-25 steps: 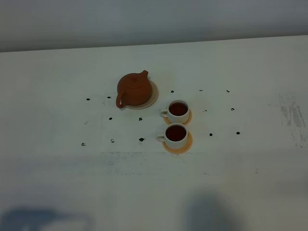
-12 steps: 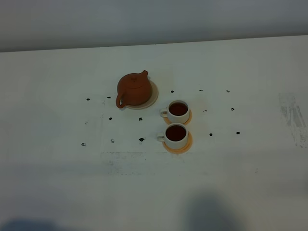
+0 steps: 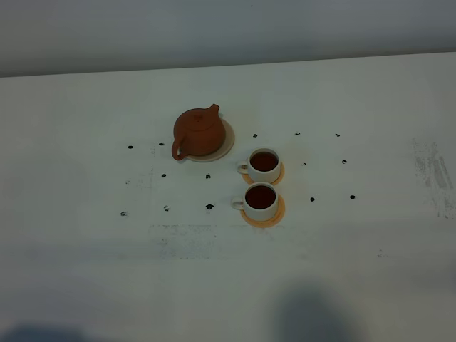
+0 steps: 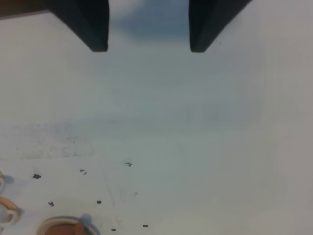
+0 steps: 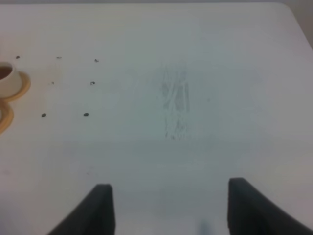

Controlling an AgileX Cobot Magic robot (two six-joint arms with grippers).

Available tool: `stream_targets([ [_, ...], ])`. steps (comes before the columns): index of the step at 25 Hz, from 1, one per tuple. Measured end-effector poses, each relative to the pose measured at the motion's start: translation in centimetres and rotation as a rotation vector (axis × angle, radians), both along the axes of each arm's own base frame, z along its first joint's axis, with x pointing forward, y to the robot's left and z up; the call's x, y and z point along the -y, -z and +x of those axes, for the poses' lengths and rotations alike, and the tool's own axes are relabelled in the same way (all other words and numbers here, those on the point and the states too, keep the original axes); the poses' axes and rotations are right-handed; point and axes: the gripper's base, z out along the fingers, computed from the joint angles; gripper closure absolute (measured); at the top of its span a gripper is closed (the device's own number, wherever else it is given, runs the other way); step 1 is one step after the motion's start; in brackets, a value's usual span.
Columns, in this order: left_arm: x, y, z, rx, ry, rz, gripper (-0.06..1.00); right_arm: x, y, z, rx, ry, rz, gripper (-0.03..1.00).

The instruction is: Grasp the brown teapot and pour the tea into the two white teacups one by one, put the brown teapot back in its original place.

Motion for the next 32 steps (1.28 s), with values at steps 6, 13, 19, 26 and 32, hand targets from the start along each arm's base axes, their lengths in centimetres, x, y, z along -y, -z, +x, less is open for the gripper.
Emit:
stream_targets([
  [6,0.0,0.0,0.0,0.0,0.0,0.0,0.56,0.0,0.0,0.0,0.0,0.0,0.0,0.45],
  [13,0.0,0.0,0.0,0.0,0.0,0.0,0.56,0.0,0.0,0.0,0.0,0.0,0.0,0.45],
  [19,0.0,0.0,0.01,-0.001,0.001,0.0,0.56,0.0,0.0,0.0,0.0,0.0,0.0,0.45],
  [26,0.0,0.0,0.01,-0.001,0.001,0.0,0.56,0.0,0.0,0.0,0.0,0.0,0.0,0.45],
  [32,0.0,0.0,0.01,-0.001,0.001,0.0,0.56,0.05,0.0,-0.01,0.0,-0.038,-0.004,0.45],
])
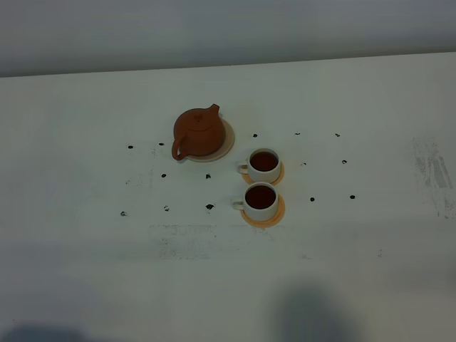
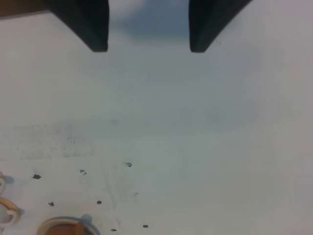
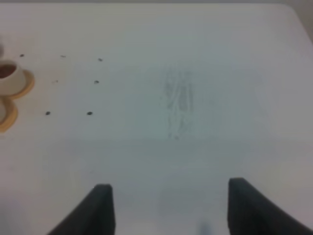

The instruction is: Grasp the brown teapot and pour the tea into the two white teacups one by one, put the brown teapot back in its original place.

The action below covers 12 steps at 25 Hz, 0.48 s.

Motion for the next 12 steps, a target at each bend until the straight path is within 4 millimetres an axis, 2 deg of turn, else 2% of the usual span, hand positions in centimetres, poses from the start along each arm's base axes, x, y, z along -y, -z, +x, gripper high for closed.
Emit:
stream_targets([
  [12,0.01,0.0,0.0,0.0,0.0,-0.001,0.56,0.02,0.0,-0.01,0.0,-0.049,0.0,0.45],
])
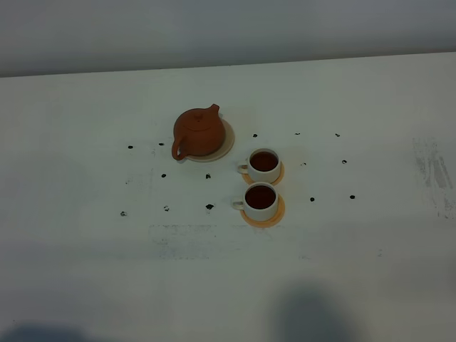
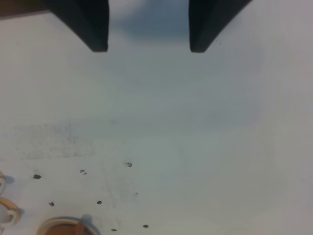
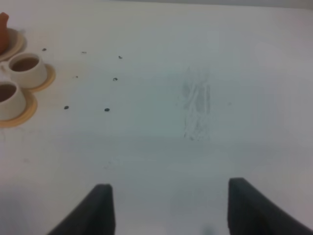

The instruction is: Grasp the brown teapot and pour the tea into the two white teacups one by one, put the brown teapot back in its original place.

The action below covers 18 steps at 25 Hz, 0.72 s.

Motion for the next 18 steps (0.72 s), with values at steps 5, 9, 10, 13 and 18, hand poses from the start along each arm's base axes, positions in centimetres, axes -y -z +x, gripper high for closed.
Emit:
stream_targets([
  [5,0.0,0.0,0.0,0.0,0.0,0.0,0.56,0.0,0.0,0.0,0.0,0.0,0.0,0.45],
  [9,0.0,0.0,0.0,0.0,0.0,0.0,0.56,0.0,0.0,0.0,0.0,0.0,0.0,0.45],
  [10,0.0,0.0,0.0,0.0,0.0,0.0,0.56,0.0,0.0,0.0,0.0,0.0,0.0,0.45],
  [13,0.0,0.0,0.0,0.0,0.0,0.0,0.56,0.0,0.0,0.0,0.0,0.0,0.0,0.45],
  [18,0.0,0.0,0.0,0.0,0.0,0.0,0.56,0.0,0.0,0.0,0.0,0.0,0.0,0.45],
])
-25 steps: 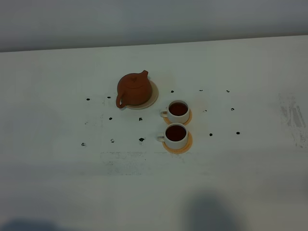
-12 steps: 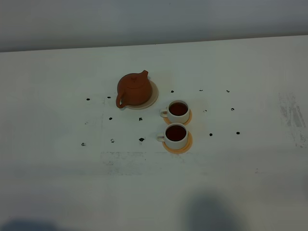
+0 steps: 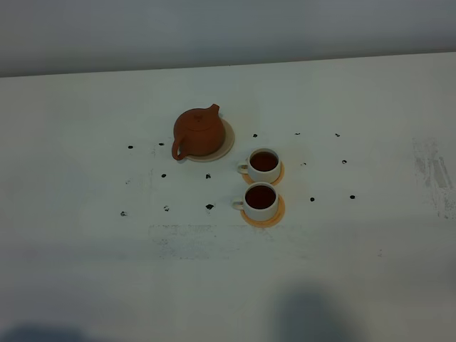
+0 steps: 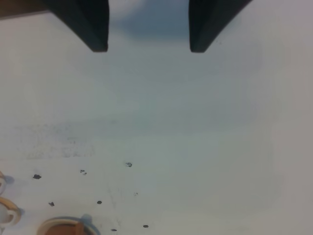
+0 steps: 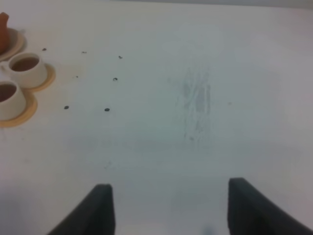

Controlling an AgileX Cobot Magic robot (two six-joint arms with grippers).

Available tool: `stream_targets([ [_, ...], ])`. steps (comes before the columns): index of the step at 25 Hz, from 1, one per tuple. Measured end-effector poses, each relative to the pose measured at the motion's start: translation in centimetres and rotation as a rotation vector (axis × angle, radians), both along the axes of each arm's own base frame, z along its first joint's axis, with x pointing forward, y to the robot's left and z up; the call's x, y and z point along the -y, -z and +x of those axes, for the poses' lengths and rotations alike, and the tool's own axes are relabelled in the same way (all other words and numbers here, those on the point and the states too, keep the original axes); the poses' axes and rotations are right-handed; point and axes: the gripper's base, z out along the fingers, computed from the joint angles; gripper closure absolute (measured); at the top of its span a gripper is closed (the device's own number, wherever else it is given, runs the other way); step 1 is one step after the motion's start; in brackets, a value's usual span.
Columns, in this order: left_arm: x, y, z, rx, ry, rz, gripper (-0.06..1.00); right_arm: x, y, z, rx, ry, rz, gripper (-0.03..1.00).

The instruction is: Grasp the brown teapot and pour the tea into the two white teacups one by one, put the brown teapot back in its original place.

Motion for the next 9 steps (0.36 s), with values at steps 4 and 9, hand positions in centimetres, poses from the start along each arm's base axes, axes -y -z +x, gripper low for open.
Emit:
stream_targets([
  [4,0.0,0.0,0.0,0.0,0.0,0.0,0.56,0.0,0.0,0.0,0.0,0.0,0.0,0.45],
  [9,0.0,0.0,0.0,0.0,0.0,0.0,0.56,0.0,0.0,0.0,0.0,0.0,0.0,0.45],
])
